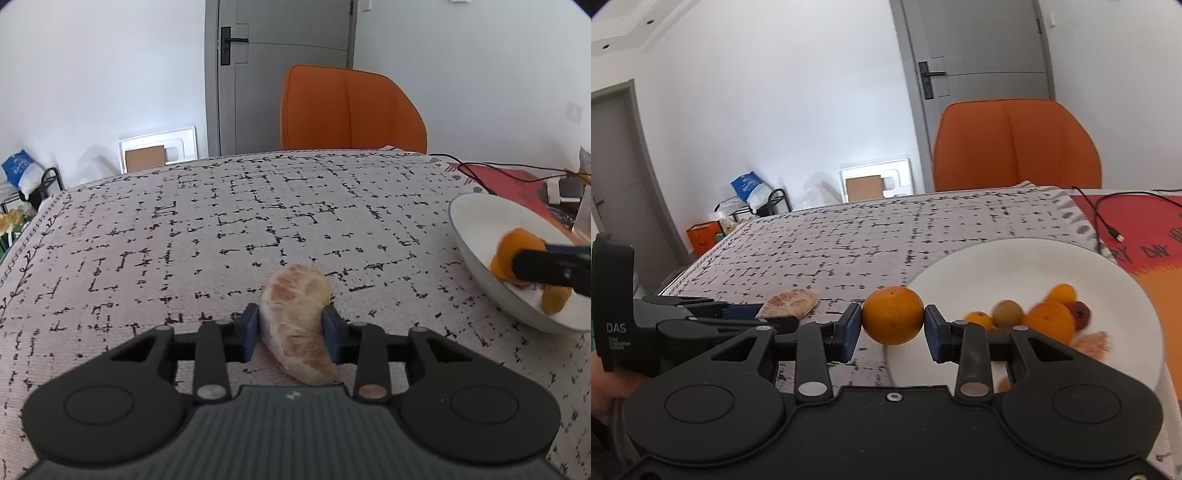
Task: Organize fruits
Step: 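Carry both fruits into the white bowl and open both grippers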
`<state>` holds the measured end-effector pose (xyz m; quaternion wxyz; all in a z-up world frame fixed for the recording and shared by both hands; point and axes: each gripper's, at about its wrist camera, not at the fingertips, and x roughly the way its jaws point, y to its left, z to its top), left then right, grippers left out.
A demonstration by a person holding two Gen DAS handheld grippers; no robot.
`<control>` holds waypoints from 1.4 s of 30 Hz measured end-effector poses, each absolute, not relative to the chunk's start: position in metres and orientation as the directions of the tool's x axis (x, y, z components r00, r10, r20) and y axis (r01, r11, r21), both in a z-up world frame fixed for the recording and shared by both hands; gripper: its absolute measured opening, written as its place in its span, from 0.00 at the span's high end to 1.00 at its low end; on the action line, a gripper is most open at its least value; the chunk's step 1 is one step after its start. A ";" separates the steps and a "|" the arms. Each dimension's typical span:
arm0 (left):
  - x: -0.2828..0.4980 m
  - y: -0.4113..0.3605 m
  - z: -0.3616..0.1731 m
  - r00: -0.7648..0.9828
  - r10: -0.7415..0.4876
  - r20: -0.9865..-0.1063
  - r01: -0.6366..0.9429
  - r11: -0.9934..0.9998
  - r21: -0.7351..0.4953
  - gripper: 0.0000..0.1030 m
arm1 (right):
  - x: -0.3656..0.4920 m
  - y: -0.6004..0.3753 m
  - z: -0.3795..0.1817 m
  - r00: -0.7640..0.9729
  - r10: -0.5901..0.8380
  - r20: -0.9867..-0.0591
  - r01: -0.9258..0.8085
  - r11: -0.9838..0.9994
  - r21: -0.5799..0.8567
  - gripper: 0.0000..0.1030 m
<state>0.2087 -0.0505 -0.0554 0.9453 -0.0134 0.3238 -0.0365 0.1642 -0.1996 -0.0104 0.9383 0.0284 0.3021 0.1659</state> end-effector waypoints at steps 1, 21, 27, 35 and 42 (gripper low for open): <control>0.209 -0.050 -0.055 0.787 -0.082 -0.611 0.060 0.997 -0.057 0.67 | 0.162 -0.202 -0.011 0.765 0.324 -0.557 -0.288 0.945 0.155 0.66; 0.203 -0.095 -0.019 0.828 -0.198 -0.525 0.179 0.980 -0.086 0.67 | 0.142 -0.253 -0.017 0.807 0.255 -0.532 -0.175 0.965 0.198 0.52; 0.208 -0.115 -0.014 0.826 -0.228 -0.516 0.220 0.972 -0.078 0.67 | 0.135 -0.267 -0.017 0.819 0.232 -0.525 -0.147 0.969 0.198 0.52; 0.219 -0.138 -0.013 0.813 -0.256 -0.523 0.266 0.962 -0.058 0.67 | 0.131 -0.280 -0.019 0.826 0.215 -0.522 -0.115 0.969 0.217 0.52; 0.232 -0.157 -0.009 0.806 -0.277 -0.523 0.298 0.954 -0.046 0.66 | 0.126 -0.287 -0.018 0.833 0.200 -0.515 -0.097 0.971 0.220 0.52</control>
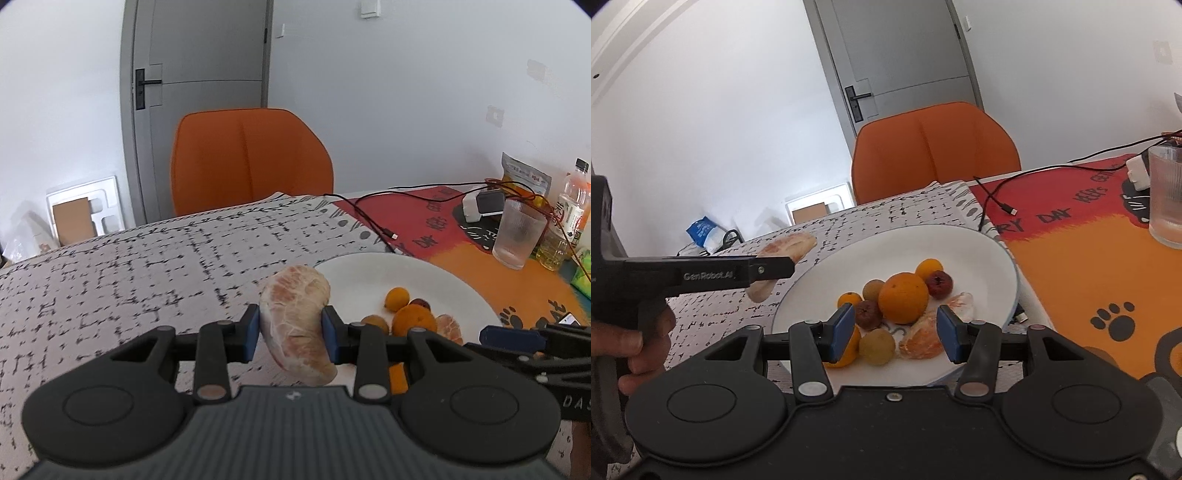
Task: Organize fruits
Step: 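Carry both fruits into the white bowl and open both grippers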
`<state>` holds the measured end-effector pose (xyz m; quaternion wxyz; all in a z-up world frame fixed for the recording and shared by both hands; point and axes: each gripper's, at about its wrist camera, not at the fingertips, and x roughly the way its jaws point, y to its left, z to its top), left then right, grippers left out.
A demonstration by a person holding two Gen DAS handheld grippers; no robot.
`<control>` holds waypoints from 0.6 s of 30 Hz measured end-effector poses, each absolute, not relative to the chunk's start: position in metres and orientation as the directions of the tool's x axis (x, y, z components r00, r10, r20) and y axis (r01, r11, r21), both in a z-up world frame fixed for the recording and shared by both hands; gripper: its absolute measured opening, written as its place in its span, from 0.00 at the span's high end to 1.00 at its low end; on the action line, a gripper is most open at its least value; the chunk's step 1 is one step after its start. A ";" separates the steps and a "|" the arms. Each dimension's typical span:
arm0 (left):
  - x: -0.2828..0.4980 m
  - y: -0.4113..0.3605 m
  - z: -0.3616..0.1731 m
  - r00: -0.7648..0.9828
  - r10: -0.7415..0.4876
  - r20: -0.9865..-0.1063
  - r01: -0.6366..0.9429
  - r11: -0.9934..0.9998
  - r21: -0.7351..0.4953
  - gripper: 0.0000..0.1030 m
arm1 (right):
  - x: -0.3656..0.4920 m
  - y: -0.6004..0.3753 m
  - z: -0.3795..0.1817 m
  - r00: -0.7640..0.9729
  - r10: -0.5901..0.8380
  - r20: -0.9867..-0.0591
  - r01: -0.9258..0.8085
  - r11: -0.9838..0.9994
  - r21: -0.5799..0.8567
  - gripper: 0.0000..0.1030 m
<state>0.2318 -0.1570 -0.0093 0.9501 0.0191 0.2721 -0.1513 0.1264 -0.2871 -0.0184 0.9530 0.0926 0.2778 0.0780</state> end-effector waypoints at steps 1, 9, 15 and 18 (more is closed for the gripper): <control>0.234 -0.160 -0.009 0.803 -0.277 -0.527 0.299 0.953 -0.044 0.66 | 0.126 -0.288 -0.018 0.835 0.197 -0.513 -0.093 0.971 0.221 0.52; 0.237 -0.164 -0.001 0.805 -0.289 -0.518 0.308 0.950 -0.052 0.56 | 0.123 -0.298 -0.019 0.842 0.179 -0.509 -0.065 0.970 0.234 0.52; 0.227 -0.155 -0.002 0.803 -0.274 -0.530 0.298 0.954 -0.041 0.43 | 0.123 -0.295 -0.019 0.839 0.188 -0.510 -0.069 0.968 0.243 0.52; 0.221 -0.148 -0.001 0.806 -0.258 -0.533 0.284 0.958 -0.034 0.32 | 0.123 -0.291 -0.017 0.840 0.194 -0.507 -0.077 0.967 0.243 0.51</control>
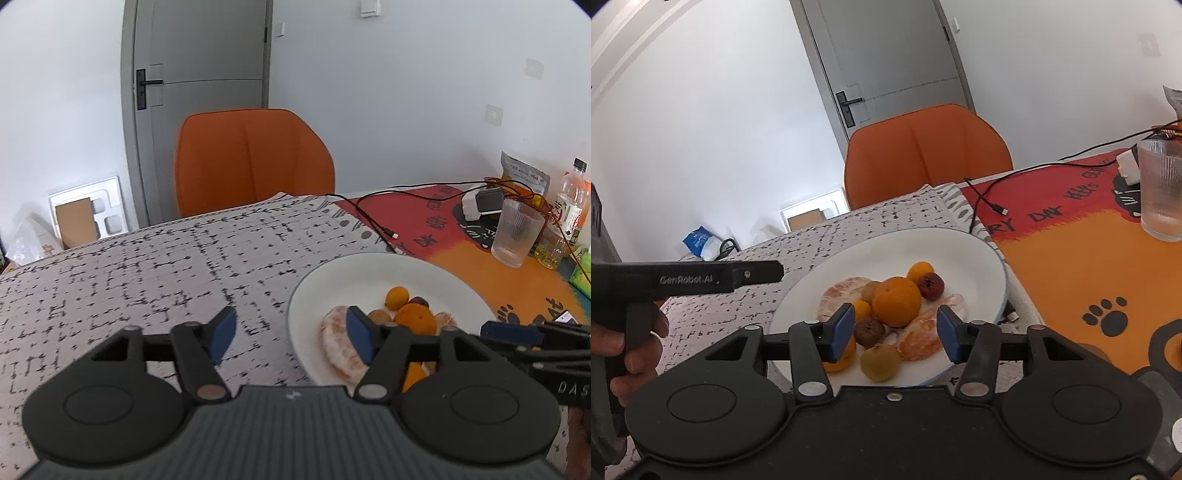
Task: Organize fruits
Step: 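Carry both fruits into the white bowl and open both grippers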
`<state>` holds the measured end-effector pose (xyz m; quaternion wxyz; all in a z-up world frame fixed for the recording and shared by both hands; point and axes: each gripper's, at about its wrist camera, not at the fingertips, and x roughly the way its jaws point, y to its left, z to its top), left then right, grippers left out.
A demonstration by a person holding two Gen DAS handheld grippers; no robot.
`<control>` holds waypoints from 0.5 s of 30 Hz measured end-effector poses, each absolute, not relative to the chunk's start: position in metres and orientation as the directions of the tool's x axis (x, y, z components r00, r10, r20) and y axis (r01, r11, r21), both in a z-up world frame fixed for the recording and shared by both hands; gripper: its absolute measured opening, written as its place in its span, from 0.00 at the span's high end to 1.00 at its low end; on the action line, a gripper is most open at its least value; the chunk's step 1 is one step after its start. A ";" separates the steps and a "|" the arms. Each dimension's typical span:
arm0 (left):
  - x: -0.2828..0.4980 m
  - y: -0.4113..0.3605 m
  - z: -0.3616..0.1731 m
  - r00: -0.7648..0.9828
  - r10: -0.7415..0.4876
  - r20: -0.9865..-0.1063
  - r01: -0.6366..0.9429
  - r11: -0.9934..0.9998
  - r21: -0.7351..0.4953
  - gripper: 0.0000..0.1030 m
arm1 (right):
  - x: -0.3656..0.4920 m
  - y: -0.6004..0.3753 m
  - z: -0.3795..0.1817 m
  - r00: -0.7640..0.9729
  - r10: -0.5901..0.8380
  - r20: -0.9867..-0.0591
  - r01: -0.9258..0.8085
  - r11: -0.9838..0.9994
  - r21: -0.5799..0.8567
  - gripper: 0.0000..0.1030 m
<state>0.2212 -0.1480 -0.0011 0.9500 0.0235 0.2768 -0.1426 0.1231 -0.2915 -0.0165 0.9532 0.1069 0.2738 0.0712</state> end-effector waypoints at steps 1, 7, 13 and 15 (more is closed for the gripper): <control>0.220 -0.146 -0.001 0.808 -0.249 -0.534 0.277 0.961 -0.029 0.25 | 0.123 -0.290 -0.016 0.840 0.196 -0.506 -0.079 0.967 0.243 0.50; 0.208 -0.128 0.004 0.818 -0.221 -0.531 0.247 0.969 -0.023 0.14 | 0.122 -0.282 -0.011 0.839 0.203 -0.504 -0.087 0.966 0.243 0.42; 0.196 -0.109 0.006 0.820 -0.193 -0.539 0.207 0.978 -0.036 0.04 | 0.120 -0.272 -0.006 0.840 0.199 -0.505 -0.090 0.969 0.231 0.29; 0.193 -0.103 0.008 0.819 -0.187 -0.543 0.196 0.980 -0.042 0.03 | 0.118 -0.269 -0.005 0.841 0.197 -0.504 -0.092 0.970 0.226 0.23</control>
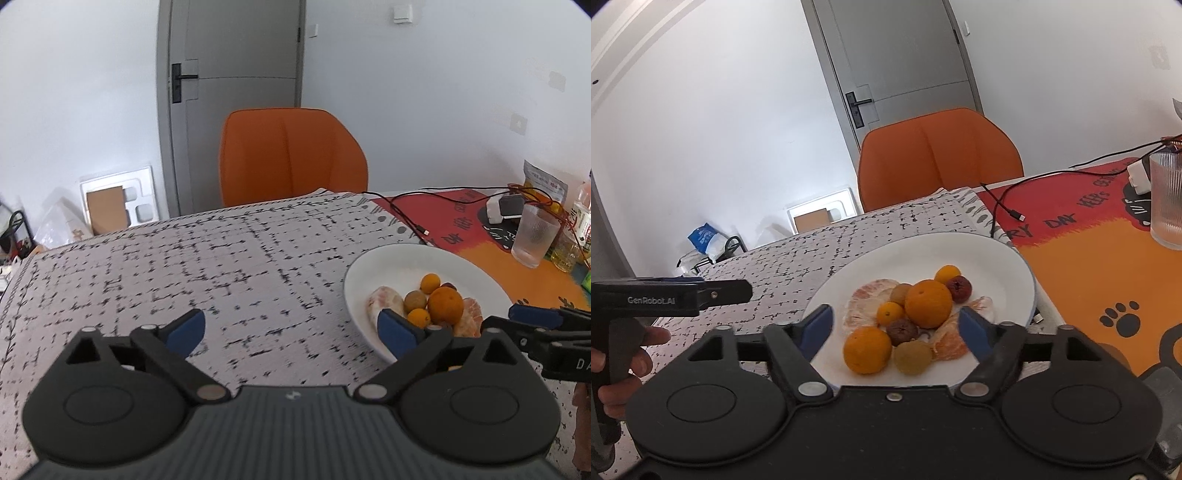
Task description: Organize fruits
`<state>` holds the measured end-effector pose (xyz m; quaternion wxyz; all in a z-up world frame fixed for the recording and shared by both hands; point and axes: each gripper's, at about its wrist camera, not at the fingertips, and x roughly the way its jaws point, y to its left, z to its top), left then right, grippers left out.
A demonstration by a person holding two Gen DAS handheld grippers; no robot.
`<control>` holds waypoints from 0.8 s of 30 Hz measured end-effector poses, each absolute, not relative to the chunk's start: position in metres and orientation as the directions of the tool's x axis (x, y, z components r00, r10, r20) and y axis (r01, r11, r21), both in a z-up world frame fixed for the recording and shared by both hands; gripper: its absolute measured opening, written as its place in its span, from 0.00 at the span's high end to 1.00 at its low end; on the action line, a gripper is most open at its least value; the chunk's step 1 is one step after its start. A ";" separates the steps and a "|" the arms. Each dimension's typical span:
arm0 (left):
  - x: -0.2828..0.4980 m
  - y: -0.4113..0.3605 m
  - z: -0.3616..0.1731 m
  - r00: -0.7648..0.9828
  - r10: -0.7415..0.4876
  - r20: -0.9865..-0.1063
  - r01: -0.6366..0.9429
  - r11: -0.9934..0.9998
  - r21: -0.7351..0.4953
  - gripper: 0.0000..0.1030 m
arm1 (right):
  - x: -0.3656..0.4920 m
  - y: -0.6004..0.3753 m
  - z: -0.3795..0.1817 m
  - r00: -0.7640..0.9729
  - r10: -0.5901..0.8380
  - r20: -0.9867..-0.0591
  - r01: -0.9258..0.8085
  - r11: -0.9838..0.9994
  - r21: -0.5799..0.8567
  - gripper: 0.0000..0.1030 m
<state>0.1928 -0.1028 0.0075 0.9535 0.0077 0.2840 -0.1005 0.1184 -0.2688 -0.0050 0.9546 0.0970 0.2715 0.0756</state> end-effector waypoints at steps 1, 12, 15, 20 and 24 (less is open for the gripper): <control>0.191 -0.100 0.008 0.819 -0.184 -0.544 0.191 0.981 -0.043 0.03 | 0.118 -0.267 -0.005 0.842 0.197 -0.502 -0.093 0.970 0.224 0.21; 0.163 -0.068 0.014 0.832 -0.115 -0.543 0.102 0.993 -0.055 0.00 | 0.106 -0.249 0.003 0.835 0.200 -0.513 -0.104 0.972 0.210 0.02; 0.154 -0.059 0.014 0.832 -0.105 -0.545 0.083 0.994 -0.066 0.00 | 0.102 -0.246 0.006 0.834 0.206 -0.511 -0.114 0.972 0.206 0.00; 0.138 -0.048 0.017 0.834 -0.077 -0.546 0.052 0.997 -0.060 0.00 | 0.097 -0.239 0.008 0.824 0.211 -0.525 -0.124 0.973 0.195 0.00; 0.124 -0.038 0.020 0.836 -0.068 -0.544 0.035 0.997 -0.072 0.00 | 0.092 -0.236 0.012 0.819 0.221 -0.530 -0.131 0.970 0.202 0.00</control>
